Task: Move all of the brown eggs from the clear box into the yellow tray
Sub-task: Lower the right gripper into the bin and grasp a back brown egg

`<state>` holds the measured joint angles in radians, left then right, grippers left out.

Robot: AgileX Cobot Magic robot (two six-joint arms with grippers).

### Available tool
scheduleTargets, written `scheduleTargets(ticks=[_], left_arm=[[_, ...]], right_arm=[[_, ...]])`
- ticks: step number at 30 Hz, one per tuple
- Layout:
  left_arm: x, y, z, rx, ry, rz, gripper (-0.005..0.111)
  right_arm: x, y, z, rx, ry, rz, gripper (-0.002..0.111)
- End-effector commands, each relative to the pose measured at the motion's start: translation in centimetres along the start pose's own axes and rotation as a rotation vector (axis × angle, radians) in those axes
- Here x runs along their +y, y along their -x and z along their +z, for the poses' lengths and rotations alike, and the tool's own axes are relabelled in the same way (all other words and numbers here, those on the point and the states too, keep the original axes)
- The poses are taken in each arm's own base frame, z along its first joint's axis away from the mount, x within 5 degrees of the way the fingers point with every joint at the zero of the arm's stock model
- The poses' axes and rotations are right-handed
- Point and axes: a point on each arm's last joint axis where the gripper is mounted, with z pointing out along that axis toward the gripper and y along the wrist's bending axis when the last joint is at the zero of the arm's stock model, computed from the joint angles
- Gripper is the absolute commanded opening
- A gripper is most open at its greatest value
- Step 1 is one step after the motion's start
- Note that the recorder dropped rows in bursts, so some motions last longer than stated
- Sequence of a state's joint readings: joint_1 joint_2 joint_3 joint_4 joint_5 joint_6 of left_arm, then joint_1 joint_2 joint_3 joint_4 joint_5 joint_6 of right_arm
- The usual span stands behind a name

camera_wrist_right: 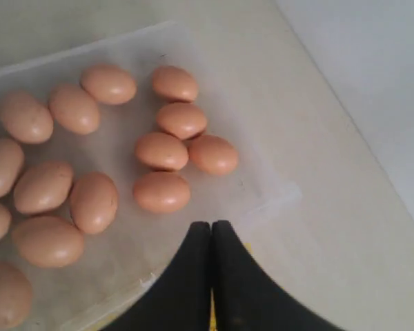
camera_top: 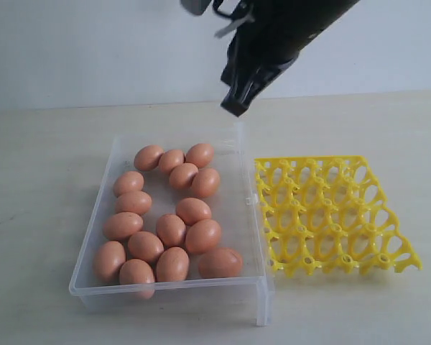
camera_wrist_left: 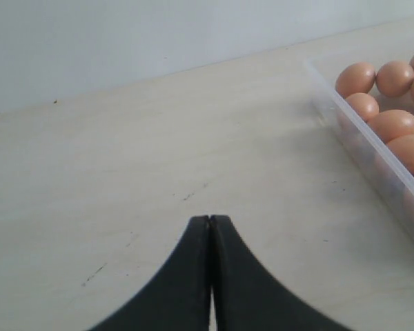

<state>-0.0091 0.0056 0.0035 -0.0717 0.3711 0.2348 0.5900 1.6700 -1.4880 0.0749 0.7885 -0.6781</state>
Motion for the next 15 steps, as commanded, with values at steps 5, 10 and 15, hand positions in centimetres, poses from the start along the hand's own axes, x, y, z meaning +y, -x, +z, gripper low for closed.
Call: scheduleTargets(ticks=[5,10,15], left_arm=[[0.0,0.2,-0.1,-0.017,0.001,-0.001,0.000],[0.0,0.2,-0.1,-0.017,0.001,-0.001,0.000],[0.0,0.2,-0.1,-0.017,0.001,-0.001,0.000]], right_arm=[[2.1,2.3,6.4,-0.034,0.150,-0.439,0.000],[1.6,2.3,9.9,-0.015,0.095,0.267,0.000],[0.1,2.2,10.8,0.115,0.003,0.571,0.008]])
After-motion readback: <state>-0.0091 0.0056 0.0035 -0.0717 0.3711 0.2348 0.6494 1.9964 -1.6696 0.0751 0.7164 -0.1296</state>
